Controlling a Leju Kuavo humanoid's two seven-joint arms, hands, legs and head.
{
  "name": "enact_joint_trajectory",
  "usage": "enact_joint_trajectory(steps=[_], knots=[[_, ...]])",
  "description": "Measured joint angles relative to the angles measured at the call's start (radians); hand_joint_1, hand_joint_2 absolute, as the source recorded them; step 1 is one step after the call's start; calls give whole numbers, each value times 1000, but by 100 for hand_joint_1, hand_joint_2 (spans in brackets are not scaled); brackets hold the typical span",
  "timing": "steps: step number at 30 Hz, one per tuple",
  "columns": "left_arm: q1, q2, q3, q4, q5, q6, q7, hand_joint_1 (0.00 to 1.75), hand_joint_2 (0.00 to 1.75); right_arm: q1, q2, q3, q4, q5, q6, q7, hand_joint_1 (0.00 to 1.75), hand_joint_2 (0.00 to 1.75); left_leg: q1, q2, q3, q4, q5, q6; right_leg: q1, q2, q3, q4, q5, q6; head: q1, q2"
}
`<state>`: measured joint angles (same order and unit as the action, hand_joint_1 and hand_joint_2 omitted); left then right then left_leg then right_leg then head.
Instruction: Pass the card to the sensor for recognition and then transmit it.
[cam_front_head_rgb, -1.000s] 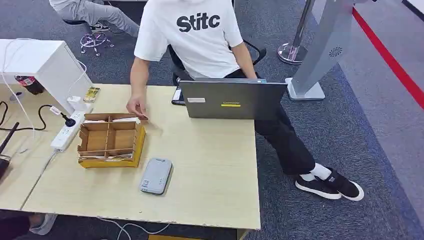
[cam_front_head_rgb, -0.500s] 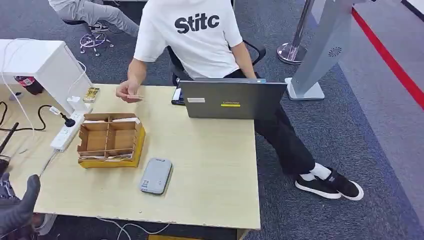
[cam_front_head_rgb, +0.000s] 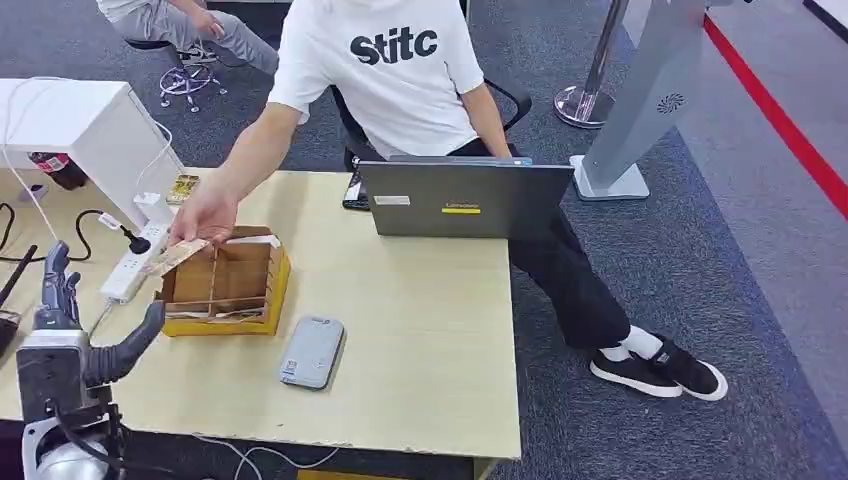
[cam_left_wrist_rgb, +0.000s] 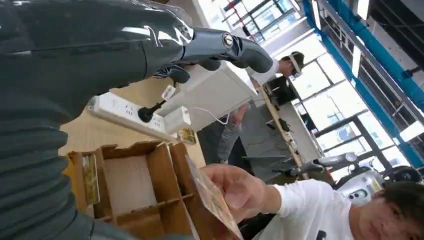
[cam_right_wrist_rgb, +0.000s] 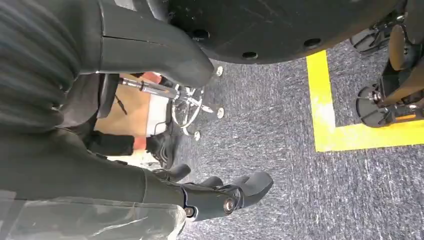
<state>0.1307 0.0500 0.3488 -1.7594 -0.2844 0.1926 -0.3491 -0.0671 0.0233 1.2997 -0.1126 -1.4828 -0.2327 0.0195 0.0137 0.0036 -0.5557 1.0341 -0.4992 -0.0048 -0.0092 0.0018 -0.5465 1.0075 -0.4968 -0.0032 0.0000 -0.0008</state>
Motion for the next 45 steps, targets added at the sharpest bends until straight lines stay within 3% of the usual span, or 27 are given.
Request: enact_joint_trajectory(steps=[9, 10, 27, 36, 45], knots=[[-71, 121, -135, 67, -275, 79, 63, 0, 175, -2, 0, 21, 2, 8, 12, 12, 0, 175, 0, 0, 0, 0, 0, 0, 0, 0, 0, 0, 0, 0, 0, 0], [-80, 135, -150, 76, -306, 89, 70, 175, 175, -3, 0, 24, 2, 8, 13, 13, 0, 175, 0, 0, 0, 0, 0, 0, 0, 0, 0, 0, 0, 0, 0, 0], [-190, 357, -385, 195, -818, 240, 199, 175, 175, -7, 0, 64, 3, 17, 35, 32, 0, 175, 0, 0, 0, 0, 1, -1, 0, 1, 0, 1, 0, 0, 0, 0], [-211, 379, -460, 238, -923, 247, 209, 175, 175, -8, 0, 77, 3, 18, 40, 35, 0, 175, 0, 0, 0, 0, 1, -1, 0, 1, -1, 1, 0, 0, 0, 0], [-244, 346, -617, 308, -1029, 212, 242, 175, 175, -8, 0, 83, 3, 18, 45, 44, 0, 175, 0, 0, 0, 0, 1, -1, 0, 1, 0, 1, 1, 0, 0, 0]])
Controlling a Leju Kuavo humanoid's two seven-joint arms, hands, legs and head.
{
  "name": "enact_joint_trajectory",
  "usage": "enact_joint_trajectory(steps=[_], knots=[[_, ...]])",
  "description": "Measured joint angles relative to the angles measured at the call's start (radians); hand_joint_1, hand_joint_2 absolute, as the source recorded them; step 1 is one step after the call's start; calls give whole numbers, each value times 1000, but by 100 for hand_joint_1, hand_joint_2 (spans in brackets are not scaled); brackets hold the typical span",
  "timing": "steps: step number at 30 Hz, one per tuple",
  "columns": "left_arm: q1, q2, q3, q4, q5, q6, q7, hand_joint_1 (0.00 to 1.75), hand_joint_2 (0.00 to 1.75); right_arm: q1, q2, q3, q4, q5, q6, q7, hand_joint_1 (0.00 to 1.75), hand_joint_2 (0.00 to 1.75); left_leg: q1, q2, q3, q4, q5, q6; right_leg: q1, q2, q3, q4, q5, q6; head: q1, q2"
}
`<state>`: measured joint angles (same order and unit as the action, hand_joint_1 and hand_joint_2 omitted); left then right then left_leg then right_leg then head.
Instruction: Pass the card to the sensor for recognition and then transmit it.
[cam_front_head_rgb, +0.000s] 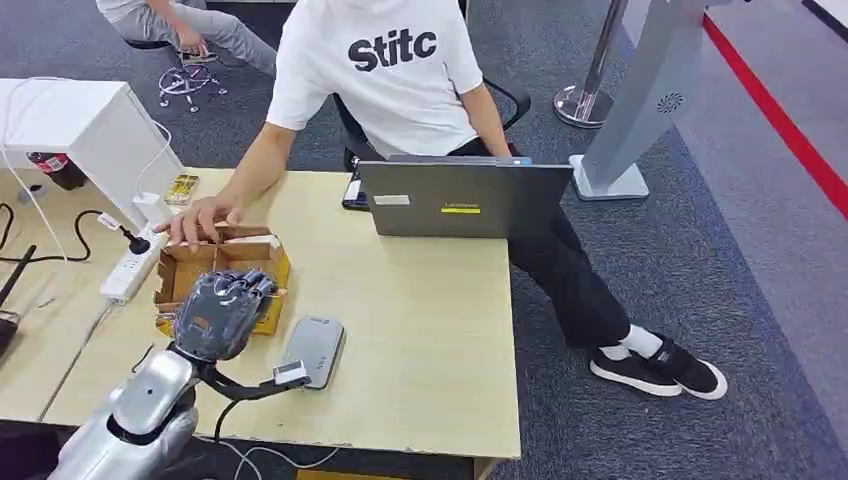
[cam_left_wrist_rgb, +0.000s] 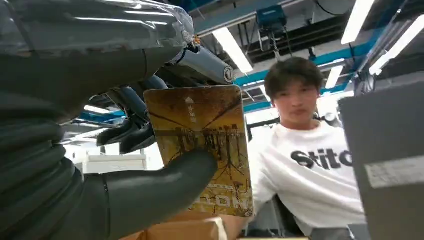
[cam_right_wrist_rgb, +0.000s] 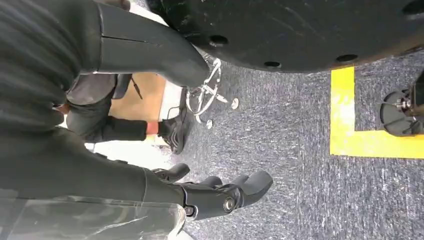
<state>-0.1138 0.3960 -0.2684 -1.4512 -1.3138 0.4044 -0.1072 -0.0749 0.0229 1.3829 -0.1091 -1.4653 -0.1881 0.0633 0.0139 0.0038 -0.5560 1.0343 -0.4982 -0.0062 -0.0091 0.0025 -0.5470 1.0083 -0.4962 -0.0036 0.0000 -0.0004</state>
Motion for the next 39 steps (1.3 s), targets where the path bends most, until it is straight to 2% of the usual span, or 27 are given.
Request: enact_joint_trajectory(steps=[14, 17, 30, 37, 39], knots=[[-39, -60, -156, 133, -38, -28, 12, 175, 175, 0, 0, 14, 0, 0, 0, 1, 0, 175, 0, 0, 0, 0, 0, 0, 0, 0, 0, 0, 0, 0, 0, 0], [-47, -67, -178, 160, -39, -60, 23, 175, 175, 0, 0, 17, 0, 0, 0, 1, 0, 175, 0, 0, 0, 0, 0, 0, 0, 0, 0, 0, 0, 0, 0, 0], [-80, -82, -218, 252, -29, -130, 42, 175, 175, 0, 0, 21, 0, -3, 0, 1, 0, 175, 0, 0, 0, 0, 0, 0, 0, 0, 1, 0, 0, 0, 0, 0], [-101, -84, -218, 267, 5, -134, 54, 175, 175, 0, 0, 29, 0, -6, 0, 1, 0, 175, 0, 0, 0, 0, 1, 0, 0, 0, 0, 0, 1, 0, 0, 0], [-106, -82, -214, 267, 34, -115, 60, 175, 175, 0, 0, 29, 0, -8, 0, 2, 0, 175, 0, 0, 0, 0, 2, 0, 0, 0, 0, 1, 1, 0, 0, 0]])
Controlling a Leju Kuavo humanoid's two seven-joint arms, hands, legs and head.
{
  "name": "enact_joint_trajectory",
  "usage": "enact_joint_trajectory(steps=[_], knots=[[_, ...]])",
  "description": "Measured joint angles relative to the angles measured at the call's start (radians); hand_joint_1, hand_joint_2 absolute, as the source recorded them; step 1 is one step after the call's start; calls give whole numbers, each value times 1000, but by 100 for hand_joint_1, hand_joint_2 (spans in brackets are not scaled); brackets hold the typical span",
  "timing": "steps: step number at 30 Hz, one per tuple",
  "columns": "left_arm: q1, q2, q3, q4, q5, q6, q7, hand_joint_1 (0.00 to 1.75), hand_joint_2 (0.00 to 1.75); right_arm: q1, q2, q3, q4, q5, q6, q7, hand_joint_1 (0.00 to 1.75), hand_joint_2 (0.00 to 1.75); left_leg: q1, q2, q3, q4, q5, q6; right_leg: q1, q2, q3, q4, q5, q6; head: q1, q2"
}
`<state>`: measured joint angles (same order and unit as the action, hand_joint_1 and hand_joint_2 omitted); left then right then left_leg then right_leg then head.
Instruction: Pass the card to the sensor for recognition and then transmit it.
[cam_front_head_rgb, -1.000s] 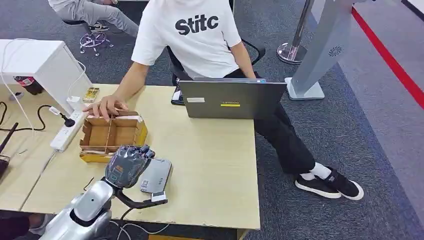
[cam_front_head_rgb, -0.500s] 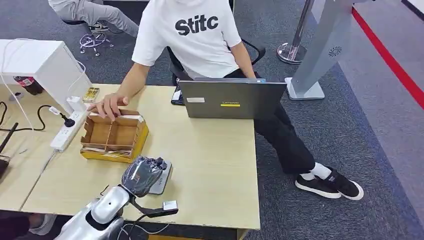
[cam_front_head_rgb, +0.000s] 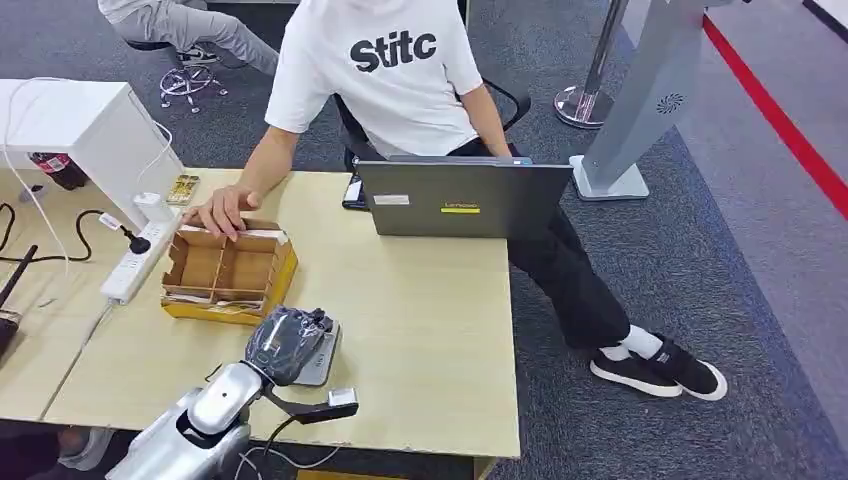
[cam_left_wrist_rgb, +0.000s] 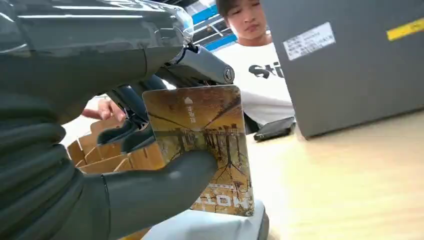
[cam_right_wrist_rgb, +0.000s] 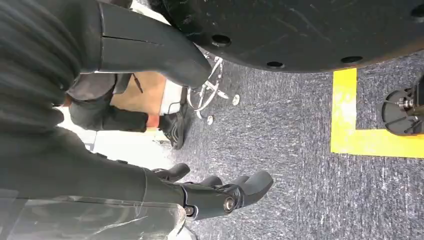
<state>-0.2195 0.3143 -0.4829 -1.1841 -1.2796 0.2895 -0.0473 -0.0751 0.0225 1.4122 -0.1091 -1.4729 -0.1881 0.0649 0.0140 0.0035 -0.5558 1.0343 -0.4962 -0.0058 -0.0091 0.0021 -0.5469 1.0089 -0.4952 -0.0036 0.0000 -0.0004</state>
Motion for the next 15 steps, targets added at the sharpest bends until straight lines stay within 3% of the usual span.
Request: enact_joint_trajectory(steps=[6, 15], knots=[[-51, 22, 55, -27, 101, 66, -6, 175, 175, 0, -1, 7, 0, -2, -1, 2, 0, 175, 0, 0, -1, 0, 1, 0, 0, 0, 0, 0, 1, -1, 0, 0], [-78, 32, 116, -50, 129, 95, -9, 175, 175, 0, -1, 11, 0, -3, -2, 2, 0, 175, 0, 0, -1, 0, 1, -1, 0, 0, -1, 0, 2, 0, 0, 0]])
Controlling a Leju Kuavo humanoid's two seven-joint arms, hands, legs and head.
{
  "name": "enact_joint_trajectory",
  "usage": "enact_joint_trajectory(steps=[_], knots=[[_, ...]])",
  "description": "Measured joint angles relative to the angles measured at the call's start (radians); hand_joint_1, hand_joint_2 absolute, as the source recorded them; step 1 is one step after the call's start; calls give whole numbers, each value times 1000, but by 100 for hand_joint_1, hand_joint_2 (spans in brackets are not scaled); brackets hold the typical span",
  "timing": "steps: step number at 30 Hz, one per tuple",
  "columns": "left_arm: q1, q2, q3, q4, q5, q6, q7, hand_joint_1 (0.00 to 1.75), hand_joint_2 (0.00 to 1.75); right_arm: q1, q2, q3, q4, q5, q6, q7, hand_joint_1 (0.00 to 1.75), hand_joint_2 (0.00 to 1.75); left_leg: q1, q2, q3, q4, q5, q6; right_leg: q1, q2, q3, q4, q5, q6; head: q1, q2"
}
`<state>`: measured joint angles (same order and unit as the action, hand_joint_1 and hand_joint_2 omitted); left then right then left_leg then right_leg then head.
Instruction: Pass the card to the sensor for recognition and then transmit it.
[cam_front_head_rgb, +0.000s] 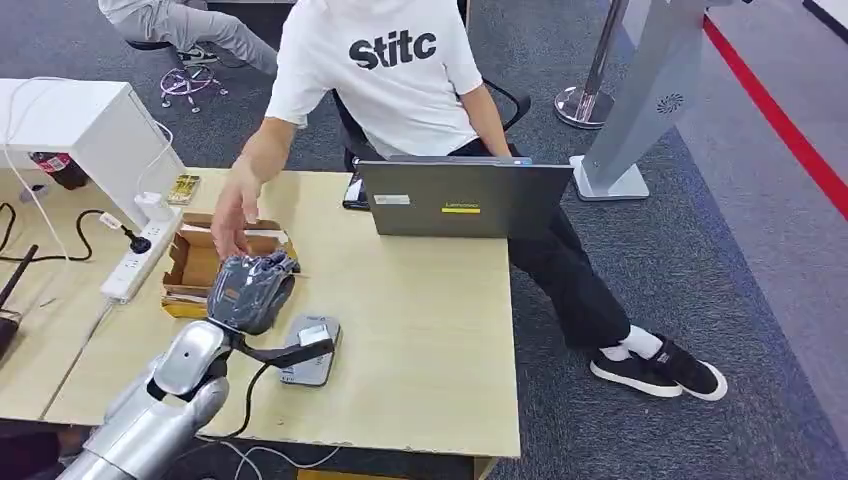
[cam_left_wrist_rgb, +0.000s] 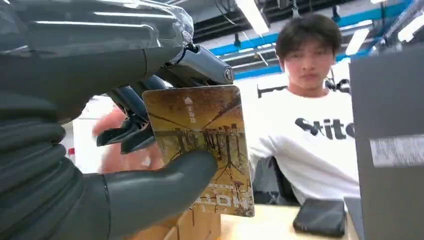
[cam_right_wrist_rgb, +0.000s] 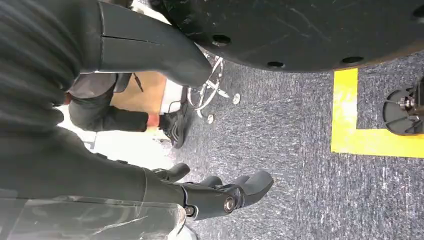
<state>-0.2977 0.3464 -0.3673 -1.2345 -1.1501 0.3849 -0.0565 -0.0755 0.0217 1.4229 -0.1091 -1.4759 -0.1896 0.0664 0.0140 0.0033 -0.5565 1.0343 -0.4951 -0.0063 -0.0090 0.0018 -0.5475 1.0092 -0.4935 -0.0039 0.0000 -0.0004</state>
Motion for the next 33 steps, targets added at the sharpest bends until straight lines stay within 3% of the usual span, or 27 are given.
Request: enact_joint_trajectory(steps=[10, 11, 12, 22, 33], knots=[[-12, 6, 35, -10, -4, 4, -7, 173, 175, -1, 0, 3, 0, -3, 0, 1, 0, 175, 0, 0, 0, 0, 0, 0, 0, 0, 0, 0, 0, 0, 0, 0], [-12, 6, 35, -10, -5, 4, -9, 17, 175, -1, 0, 3, 0, -4, 0, 1, 0, 175, 0, 0, 0, 0, 0, 0, 0, 0, 0, 0, 0, 0, 0, 0], [-12, 6, 35, -10, -5, 4, -9, 0, 175, -1, 0, 3, 0, -4, 0, 1, 0, 175, 0, 0, 0, 0, 0, 0, 0, 0, 0, 0, 0, 0, 0, 0], [1, 4, 34, -15, -20, 13, -21, 0, 175, -1, 0, 5, 0, -8, 2, 0, 0, 175, 0, 0, 0, 0, 0, 0, 0, 0, 0, 0, 0, 0, 0, 0], [180, -2, 16, -170, -72, 26, -53, 0, 175, 0, 2, 4, 0, -32, 0, -2, 0, 175, 0, 1, -2, 0, 0, 0, 0, 1, -2, 0, 0, 0, 0, 0]])
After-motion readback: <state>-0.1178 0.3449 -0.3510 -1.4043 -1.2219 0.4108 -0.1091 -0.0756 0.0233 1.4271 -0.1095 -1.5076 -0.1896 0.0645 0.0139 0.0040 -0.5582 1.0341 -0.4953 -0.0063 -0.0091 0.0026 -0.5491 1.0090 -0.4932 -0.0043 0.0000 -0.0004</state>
